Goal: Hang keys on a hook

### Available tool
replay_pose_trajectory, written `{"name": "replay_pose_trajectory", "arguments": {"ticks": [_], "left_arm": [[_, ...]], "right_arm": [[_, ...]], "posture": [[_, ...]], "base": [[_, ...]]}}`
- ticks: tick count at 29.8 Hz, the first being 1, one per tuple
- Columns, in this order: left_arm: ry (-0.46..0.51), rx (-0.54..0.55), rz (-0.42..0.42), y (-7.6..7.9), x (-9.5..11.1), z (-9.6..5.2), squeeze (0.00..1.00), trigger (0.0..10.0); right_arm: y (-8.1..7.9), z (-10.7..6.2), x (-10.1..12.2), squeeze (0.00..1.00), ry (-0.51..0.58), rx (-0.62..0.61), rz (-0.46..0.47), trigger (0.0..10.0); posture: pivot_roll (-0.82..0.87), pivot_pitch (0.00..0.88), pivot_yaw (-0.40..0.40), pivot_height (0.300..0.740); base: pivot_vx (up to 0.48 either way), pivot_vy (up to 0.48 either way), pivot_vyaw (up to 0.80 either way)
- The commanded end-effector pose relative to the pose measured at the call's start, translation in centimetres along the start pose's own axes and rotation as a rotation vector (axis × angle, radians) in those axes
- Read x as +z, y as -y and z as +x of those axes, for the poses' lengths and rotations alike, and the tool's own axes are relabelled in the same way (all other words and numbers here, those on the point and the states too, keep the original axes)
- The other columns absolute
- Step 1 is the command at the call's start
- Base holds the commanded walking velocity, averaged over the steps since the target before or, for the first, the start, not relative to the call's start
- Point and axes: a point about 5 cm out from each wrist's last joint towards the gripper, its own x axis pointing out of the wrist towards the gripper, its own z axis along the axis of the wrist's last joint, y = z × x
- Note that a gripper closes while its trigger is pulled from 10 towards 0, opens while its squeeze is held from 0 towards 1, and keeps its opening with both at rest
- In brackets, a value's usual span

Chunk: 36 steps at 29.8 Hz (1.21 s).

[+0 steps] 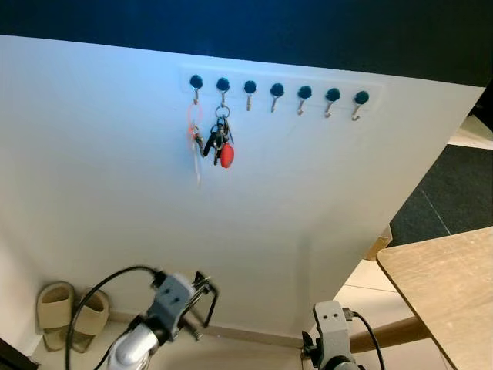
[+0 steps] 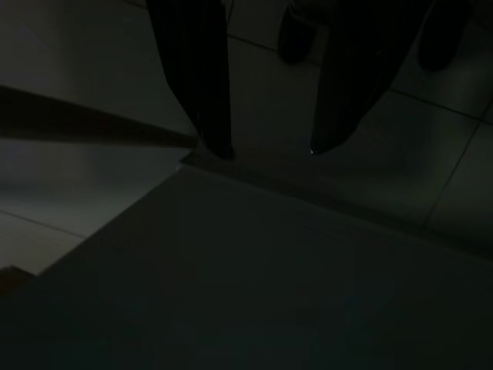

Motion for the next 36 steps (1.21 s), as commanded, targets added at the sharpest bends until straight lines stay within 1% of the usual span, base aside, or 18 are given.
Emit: {"name": "replay_pose_trajectory", "arguments": {"ticks": [1, 3, 4, 5, 7, 8, 9, 10, 13, 14, 16, 17, 19, 20, 22, 27, 32, 36], "left_arm": [[0.052, -0.103, 0.024, 0.1, 1.9, 1.2, 0.0, 10.0], [0.102, -0.167, 0.051, -0.1, 3.8, 2.4, 0.0, 10.0], [0.102, -0.167, 0.051, -0.1, 3.8, 2.4, 0.0, 10.0], [0.143, -0.213, 0.068, -0.4, 5.6, 3.4, 0.0, 10.0], [0.162, -0.258, 0.084, -0.6, 7.1, 4.2, 0.0, 10.0], [0.162, -0.258, 0.084, -0.6, 7.1, 4.2, 0.0, 10.0], [0.172, -0.296, 0.109, -1.0, 8.6, 5.1, 0.0, 10.0], [0.172, -0.296, 0.109, -1.0, 8.6, 5.1, 0.0, 10.0], [0.182, -0.318, 0.13, -1.8, 10.8, 6.3, 0.0, 10.0], [0.182, -0.318, 0.13, -1.8, 10.8, 6.3, 0.0, 10.0], [0.208, -0.311, 0.134, -2.4, 12.7, 7.1, 0.0, 10.0], [0.208, -0.311, 0.134, -2.4, 12.7, 7.1, 0.0, 10.0], [0.275, -0.257, 0.125, -3.3, 15.0, 7.8, 0.0, 10.0], [0.275, -0.257, 0.125, -3.3, 15.0, 7.8, 0.0, 10.0], [0.339, -0.22, 0.119, -4.2, 17.5, 8.1, 0.0, 10.0], [0.391, -0.158, 0.131, -5.8, 19.6, 7.9, 0.0, 10.0], [0.43, -0.1, 0.14, -7.0, 21.2, 7.5, 0.0, 10.0], [0.452, -0.094, 0.143, -7.3, 21.9, 7.3, 0.0, 10.0]], "right_arm": [[0.0, 0.0, 0.4, 0.0, 0.04, 0.013, -0.013, 10.0], [-0.2, 0.1, 1.6, 0.0, 0.123, 0.039, -0.027, 10.0], [-0.2, 0.1, 1.6, 0.0, 0.123, 0.039, -0.027, 10.0], [-0.3, 0.0, 2.6, 0.0, 0.21, 0.06, -0.036, 10.0], [-0.1, -0.1, 3.4, 0.0, 0.28, 0.07, -0.026, 10.0], [-0.1, -0.1, 3.4, 0.0, 0.28, 0.07, -0.026, 10.0], [0.2, -0.4, 4.6, 0.0, 0.379, 0.061, -0.009, 10.0], [0.2, -0.4, 4.6, 0.0, 0.379, 0.061, -0.009, 10.0], [0.6, -0.7, 7.4, 0.0, 0.541, 0.04, 0.045, 10.0], [0.6, -0.7, 7.4, 0.0, 0.541, 0.04, 0.045, 10.0], [0.6, -0.9, 10.0, 0.0, 0.666, 0.022, 0.07, 10.0], [0.6, -0.9, 10.0, 0.0, 0.666, 0.022, 0.07, 10.0], [0.4, -1.3, 12.2, 0.0, 0.763, 0.016, 0.097, 10.0], [0.4, -1.3, 12.2, 0.0, 0.763, 0.016, 0.097, 10.0], [0.2, -1.7, 13.9, 0.0, 0.845, 0.013, 0.111, 10.0], [-0.2, -2.5, 15.6, 0.0, 0.927, 0.037, 0.119, 10.0], [-1.1, -3.5, 17.2, 0.0, 0.993, 0.095, 0.091, 10.0], [-1.5, -3.9, 18.1, 0.0, 1.022, 0.115, 0.095, 10.0]], "posture": [[0.07, 0.026, -0.066, 0.74], [0.07, 0.028, -0.065, 0.74], [0.07, 0.028, -0.065, 0.74], [0.07, 0.03, -0.063, 0.74], [0.07, 0.035, -0.058, 0.74], [0.07, 0.035, -0.058, 0.74], [0.07, 0.037, -0.056, 0.74], [0.07, 0.037, -0.056, 0.74], [0.06, 0.044, -0.049, 0.74], [0.06, 0.044, -0.049, 0.74], [0.06, 0.045, -0.043, 0.74], [0.06, 0.045, -0.043, 0.74], [0.05, 0.048, -0.039, 0.74], [0.05, 0.048, -0.039, 0.74], [0.05, 0.05, -0.04, 0.74], [0.05, 0.053, -0.046, 0.74], [0.06, 0.053, -0.048, 0.74], [0.06, 0.053, -0.049, 0.74]], "base": [[0.0, 0.0, 0.0], [0.0, 0.0, 0.0], [0.0, 0.0, 0.0], [0.0, 0.0, 0.0], [0.0, 0.0, 0.0], [0.0, 0.0, 0.0], [0.0, 0.0, 0.0], [0.0, 0.0, 0.0], [0.0, 0.0, 0.0], [0.0, 0.0, 0.0], [0.0, 0.0, 0.0], [0.0, 0.0, 0.0], [0.0, 0.0, 0.0], [0.0, 0.0, 0.0], [0.0, 0.0, 0.0], [0.0, 0.0, 0.0], [0.0, 0.0, 0.0], [0.0, 0.0, 0.0]]}}
